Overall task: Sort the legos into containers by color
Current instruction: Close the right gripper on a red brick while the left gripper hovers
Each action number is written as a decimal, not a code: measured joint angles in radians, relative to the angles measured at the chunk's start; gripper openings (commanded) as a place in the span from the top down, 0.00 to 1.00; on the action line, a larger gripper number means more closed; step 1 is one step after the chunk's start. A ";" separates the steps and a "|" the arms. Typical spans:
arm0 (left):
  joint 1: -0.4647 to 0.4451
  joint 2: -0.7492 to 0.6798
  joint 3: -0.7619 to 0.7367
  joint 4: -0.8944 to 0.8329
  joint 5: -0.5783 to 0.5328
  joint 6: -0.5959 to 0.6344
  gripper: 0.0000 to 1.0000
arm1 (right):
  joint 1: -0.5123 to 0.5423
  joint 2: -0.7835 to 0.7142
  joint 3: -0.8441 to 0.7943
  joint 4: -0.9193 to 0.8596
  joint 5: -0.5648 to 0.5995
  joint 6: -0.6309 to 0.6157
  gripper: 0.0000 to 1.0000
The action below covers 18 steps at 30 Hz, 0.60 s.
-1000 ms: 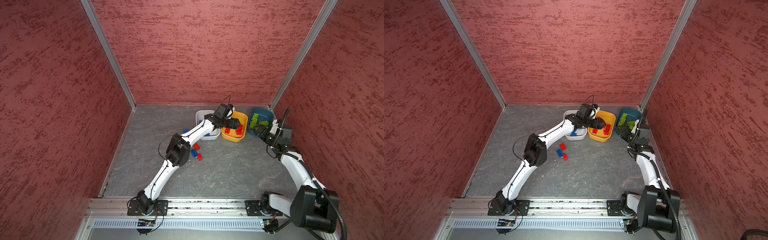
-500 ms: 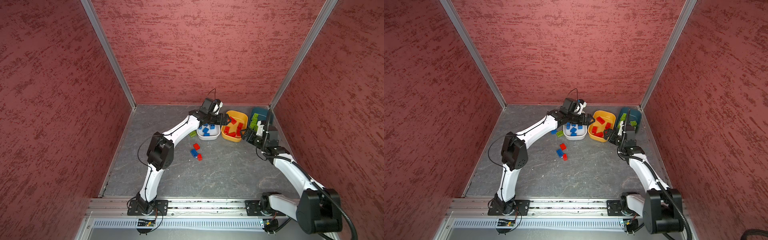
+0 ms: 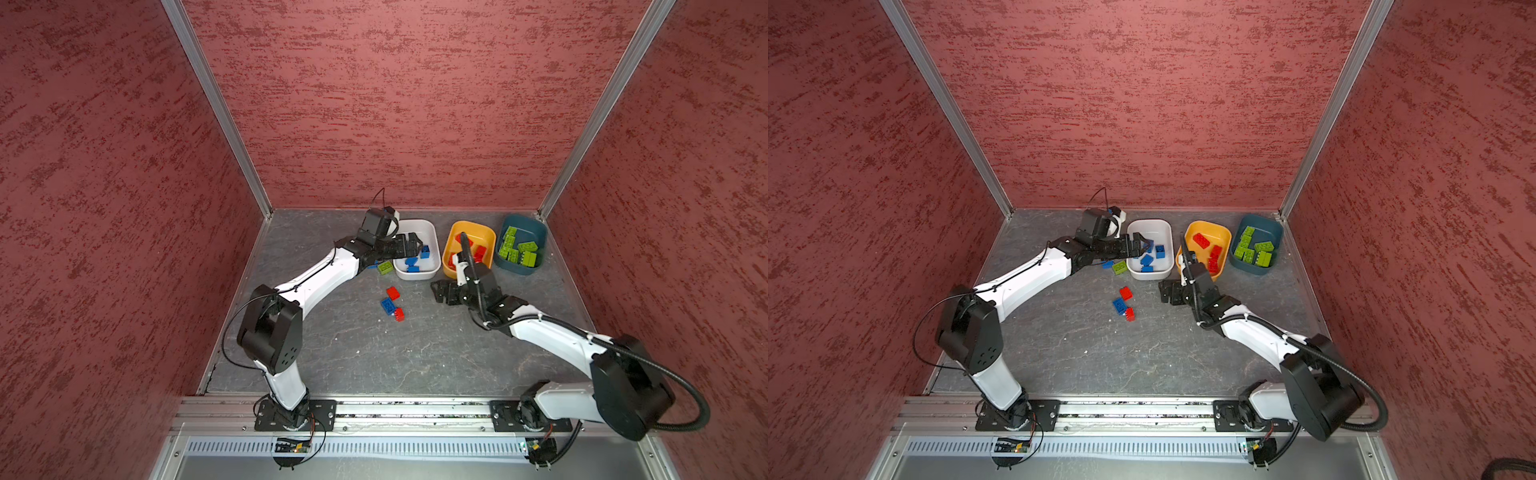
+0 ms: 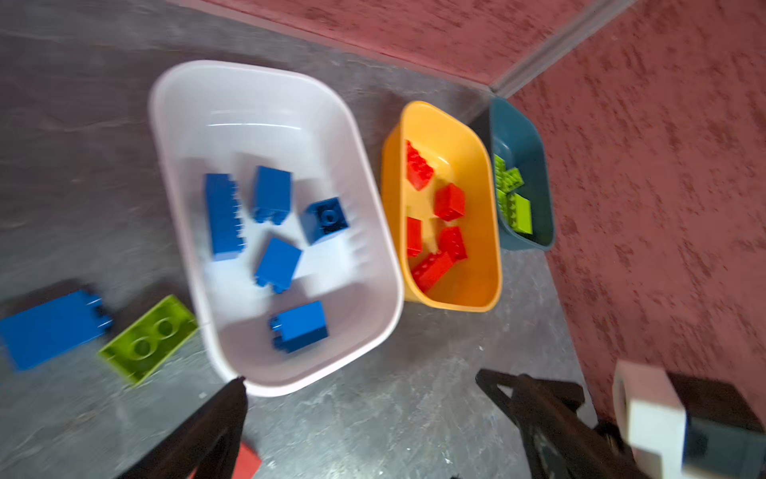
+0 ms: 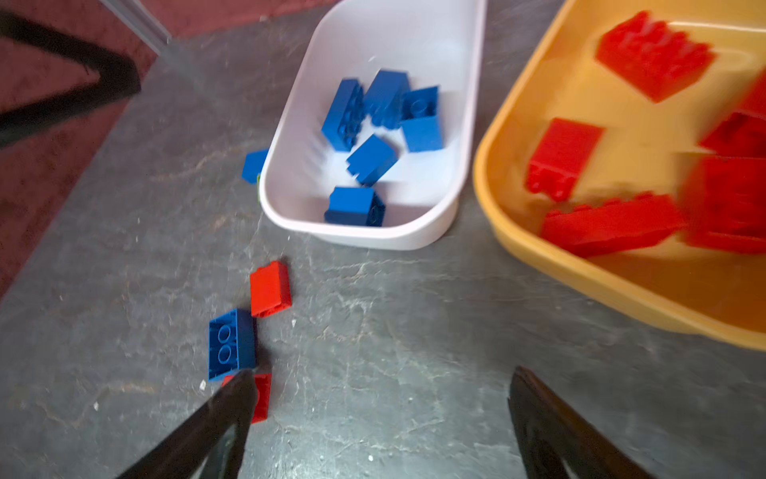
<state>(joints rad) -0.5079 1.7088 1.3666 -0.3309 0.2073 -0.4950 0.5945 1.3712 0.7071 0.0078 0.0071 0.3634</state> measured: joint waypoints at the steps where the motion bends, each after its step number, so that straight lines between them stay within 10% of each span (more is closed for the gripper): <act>1: 0.018 -0.018 -0.030 0.002 -0.022 -0.016 0.01 | 0.034 0.037 0.018 -0.005 0.003 -0.021 0.08; 8: 0.120 -0.086 -0.161 -0.011 -0.115 -0.086 0.00 | 0.203 0.261 0.169 -0.017 0.003 -0.128 0.09; 18: 0.167 -0.159 -0.227 -0.037 -0.163 -0.128 0.01 | 0.264 0.400 0.237 -0.024 0.024 -0.174 0.40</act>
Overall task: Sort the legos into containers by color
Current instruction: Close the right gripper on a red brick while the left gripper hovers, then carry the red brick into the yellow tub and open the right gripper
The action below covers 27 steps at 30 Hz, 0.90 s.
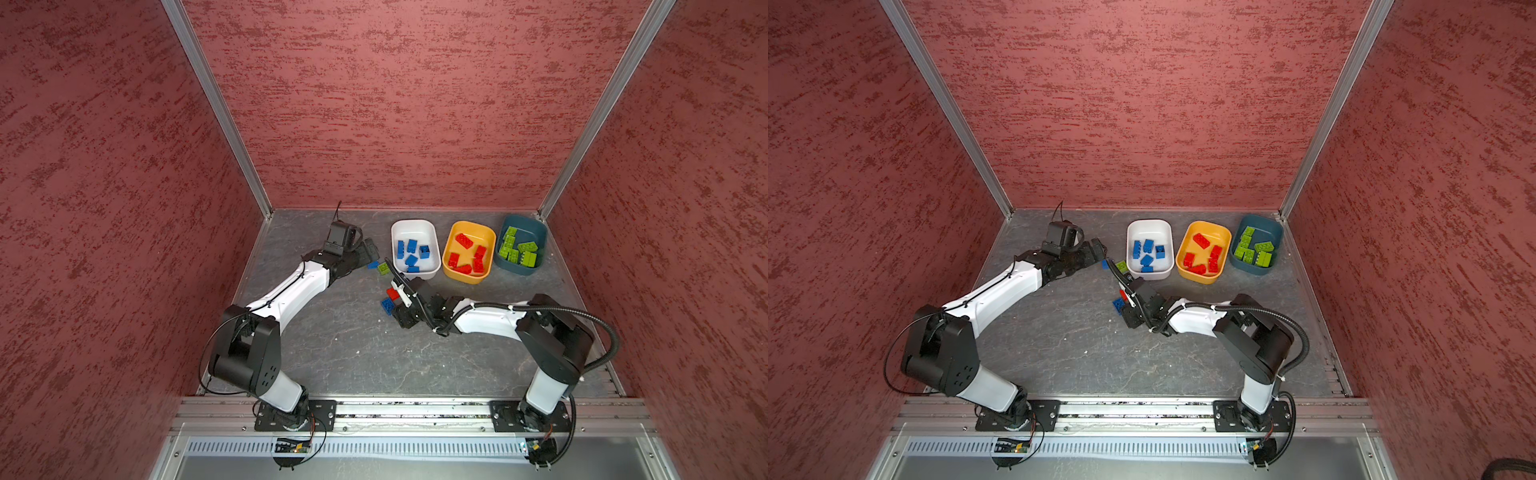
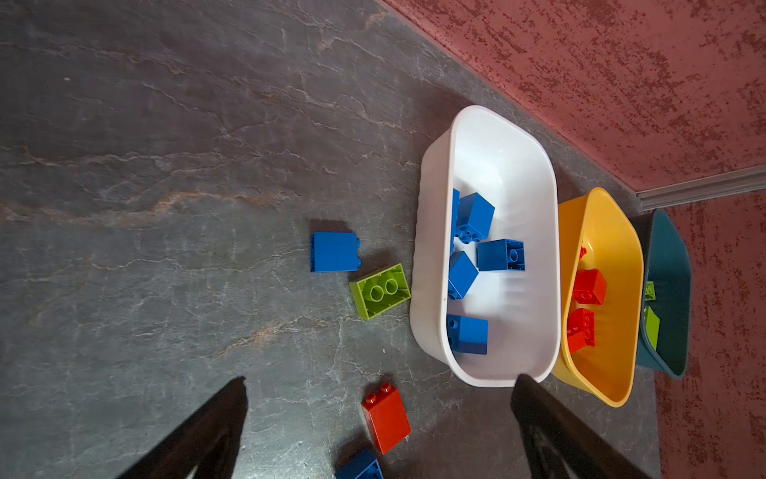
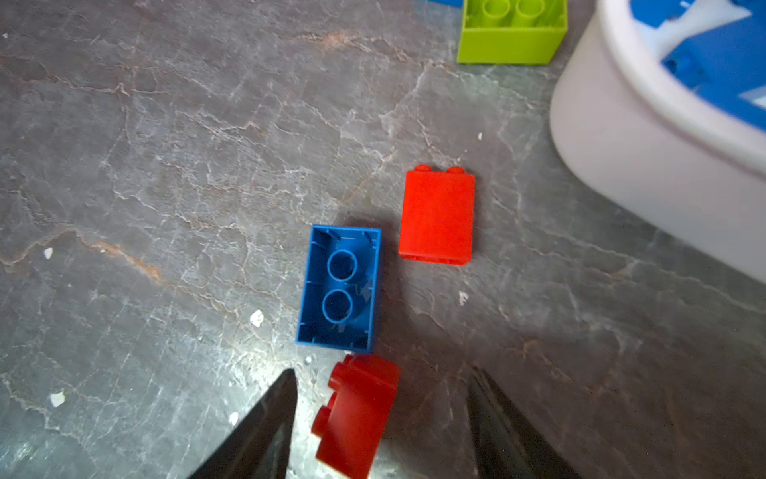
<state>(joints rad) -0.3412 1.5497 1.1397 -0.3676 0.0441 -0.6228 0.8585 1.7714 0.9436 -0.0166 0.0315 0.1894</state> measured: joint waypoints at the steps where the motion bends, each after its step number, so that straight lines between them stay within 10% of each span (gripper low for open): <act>1: 0.001 0.000 0.000 0.000 -0.001 -0.002 0.01 | 0.000 0.002 0.000 -0.004 0.000 -0.005 0.42; 27: 0.003 0.024 0.000 -0.018 0.000 -0.011 0.01 | -0.037 -0.092 -0.073 -0.001 -0.021 -0.031 0.76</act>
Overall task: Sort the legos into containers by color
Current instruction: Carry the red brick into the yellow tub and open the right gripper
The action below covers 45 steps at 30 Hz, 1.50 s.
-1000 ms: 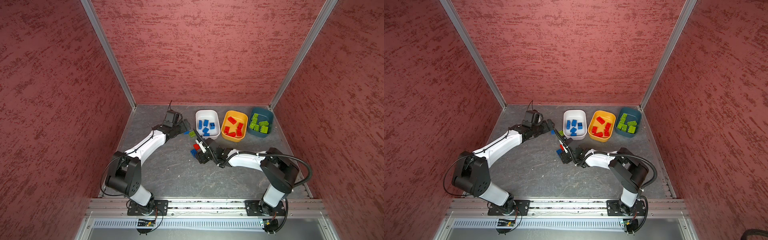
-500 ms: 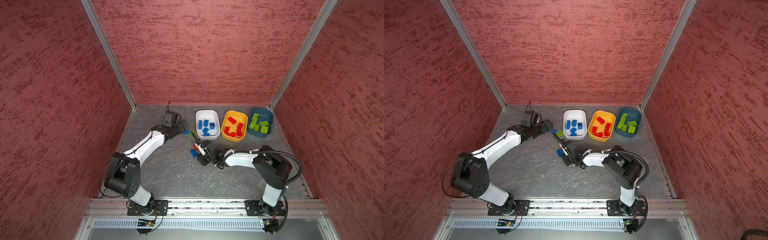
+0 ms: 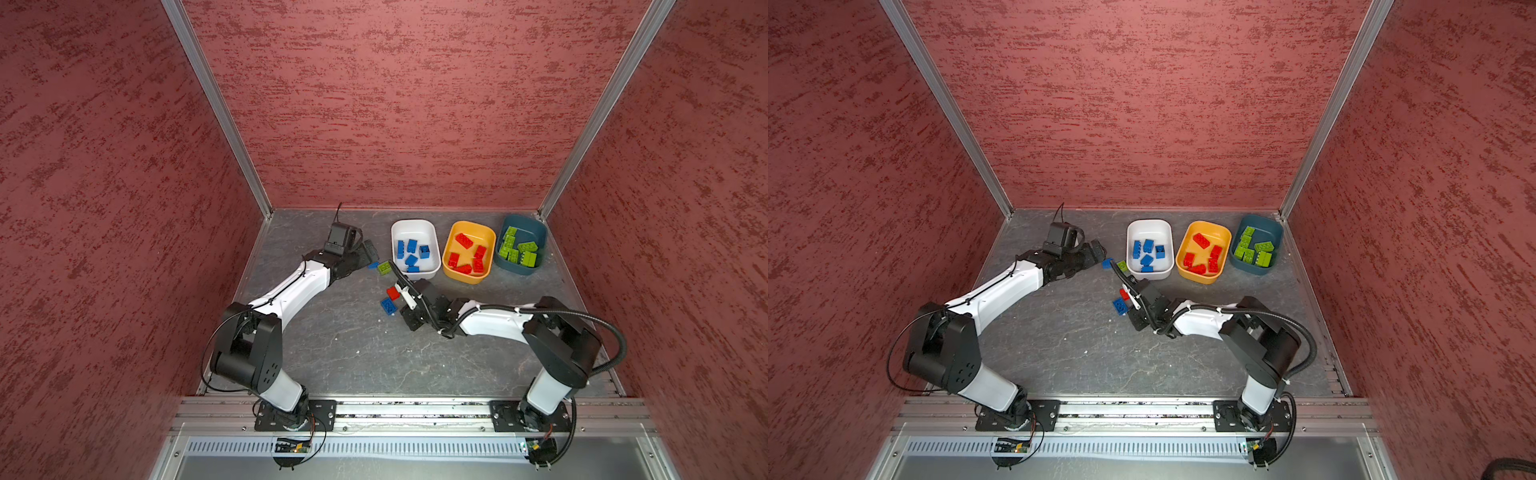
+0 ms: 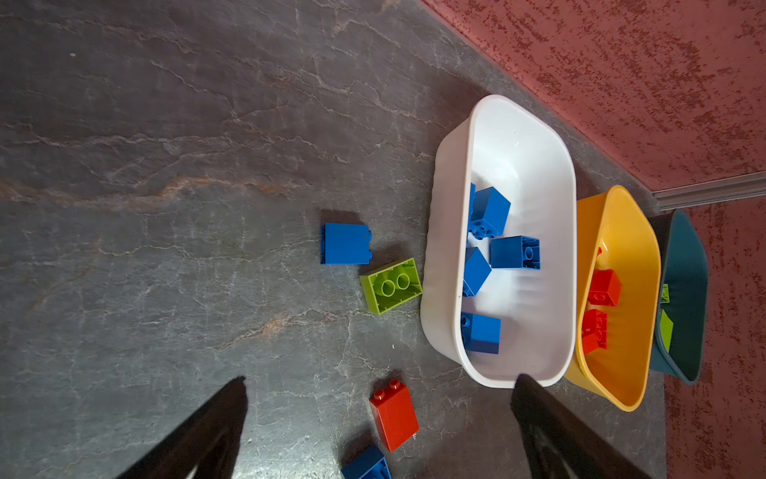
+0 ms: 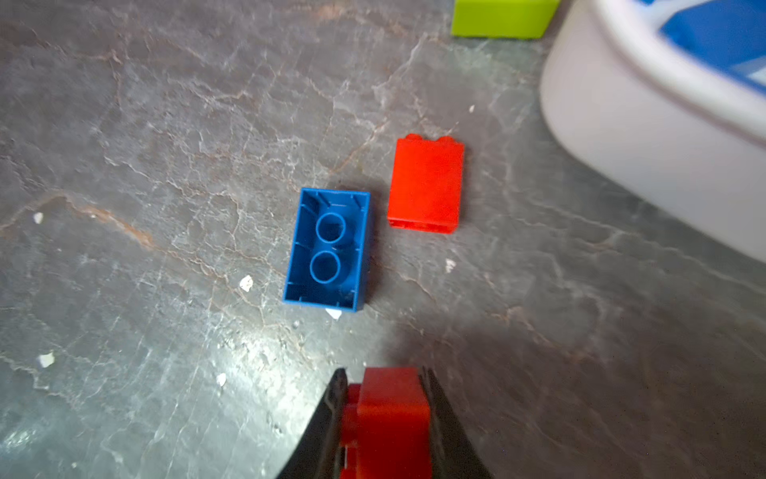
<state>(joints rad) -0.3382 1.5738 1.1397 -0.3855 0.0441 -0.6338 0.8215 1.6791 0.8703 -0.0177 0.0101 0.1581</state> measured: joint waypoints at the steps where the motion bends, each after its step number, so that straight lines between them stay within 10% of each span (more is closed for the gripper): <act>1: 0.000 0.006 0.000 -0.001 0.000 0.000 0.01 | -0.023 -0.032 -0.016 0.003 -0.005 0.002 0.77; 12: -0.019 0.051 0.058 -0.070 -0.061 0.019 0.01 | -0.432 -0.289 -0.091 0.056 -0.115 0.055 0.78; 23: -0.053 0.083 0.111 -0.163 -0.229 0.022 0.00 | -0.698 -0.133 0.075 -0.022 -0.137 0.102 0.77; 35: -0.062 0.084 0.111 -0.185 -0.275 0.018 0.00 | -0.756 0.197 0.426 -0.148 -0.040 0.080 0.72; 45: -0.062 0.136 0.138 -0.237 -0.278 0.018 0.01 | -0.756 0.336 0.650 -0.213 0.013 0.082 0.36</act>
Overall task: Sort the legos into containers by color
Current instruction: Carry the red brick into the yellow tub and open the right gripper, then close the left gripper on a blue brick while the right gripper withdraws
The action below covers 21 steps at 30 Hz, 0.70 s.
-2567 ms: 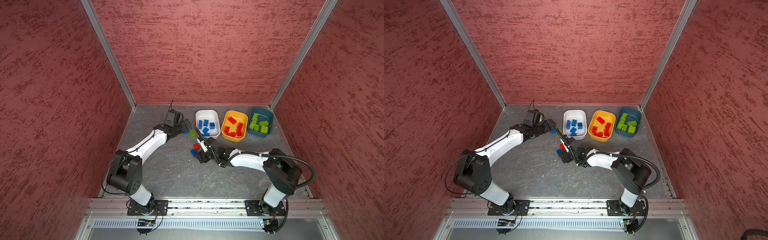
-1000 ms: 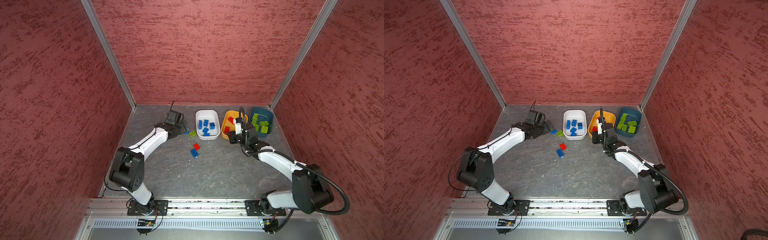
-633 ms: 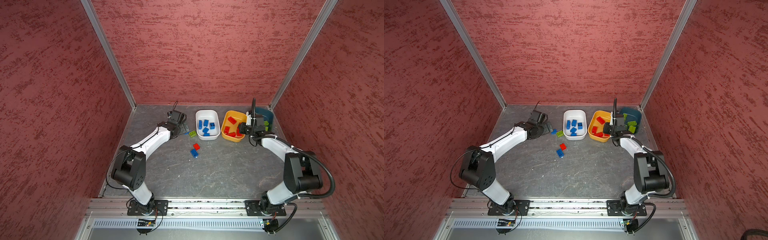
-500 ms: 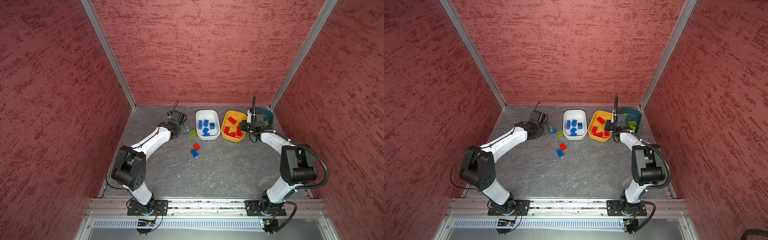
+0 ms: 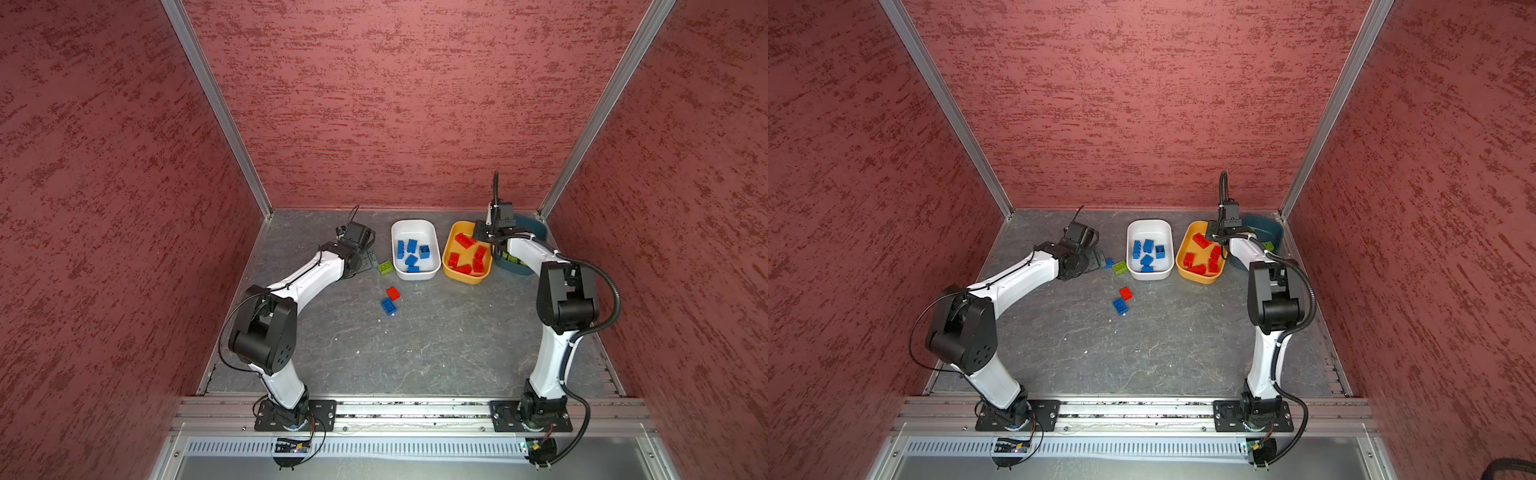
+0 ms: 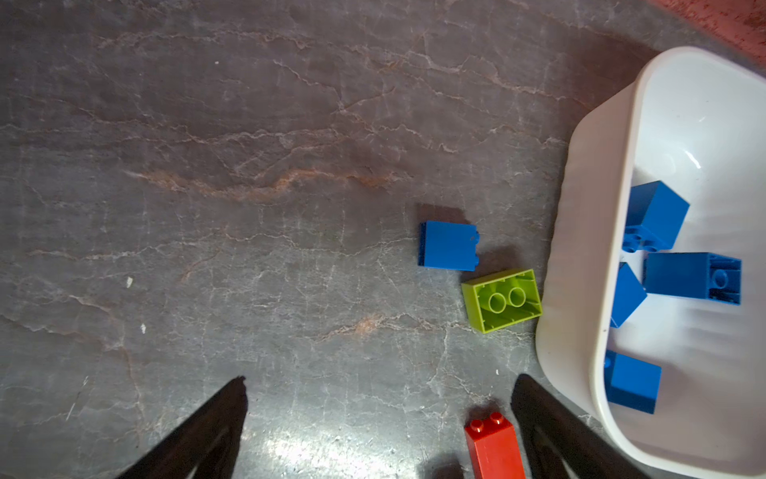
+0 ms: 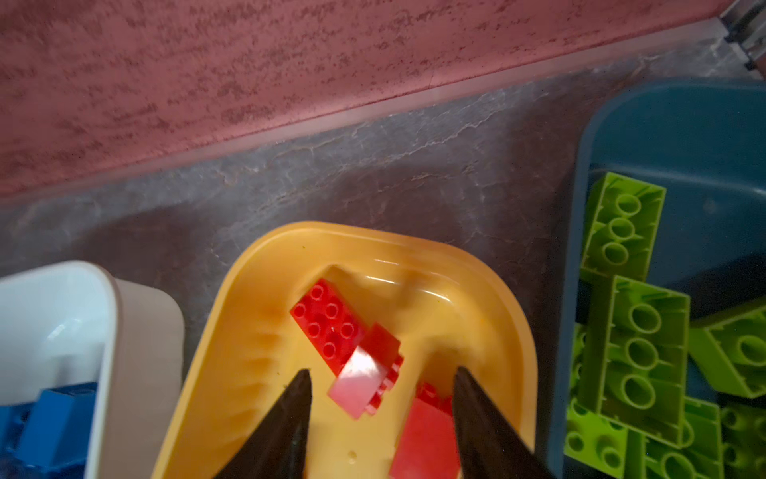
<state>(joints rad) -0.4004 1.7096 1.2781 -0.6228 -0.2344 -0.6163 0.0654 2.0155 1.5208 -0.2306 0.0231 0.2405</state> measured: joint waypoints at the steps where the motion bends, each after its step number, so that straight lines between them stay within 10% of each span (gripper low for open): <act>1: 0.000 0.007 0.007 -0.009 0.000 0.000 0.01 | 0.000 -0.002 0.003 0.001 -0.003 0.005 0.34; 10: 0.000 0.060 0.059 -0.027 0.041 0.003 0.00 | 0.001 -0.174 -0.135 0.002 -0.119 0.037 0.21; 12: 0.000 0.064 0.069 -0.028 0.051 0.003 0.01 | 0.005 -0.246 -0.190 0.005 -0.151 0.040 0.02; 21: 0.000 0.150 0.153 -0.035 0.082 0.007 0.01 | 0.051 -0.531 -0.451 0.059 -0.218 0.077 0.01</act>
<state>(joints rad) -0.4004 1.8595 1.4315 -0.6575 -0.1524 -0.6090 0.1169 1.4841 1.0695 -0.1719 -0.1951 0.3176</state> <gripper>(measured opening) 0.995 0.989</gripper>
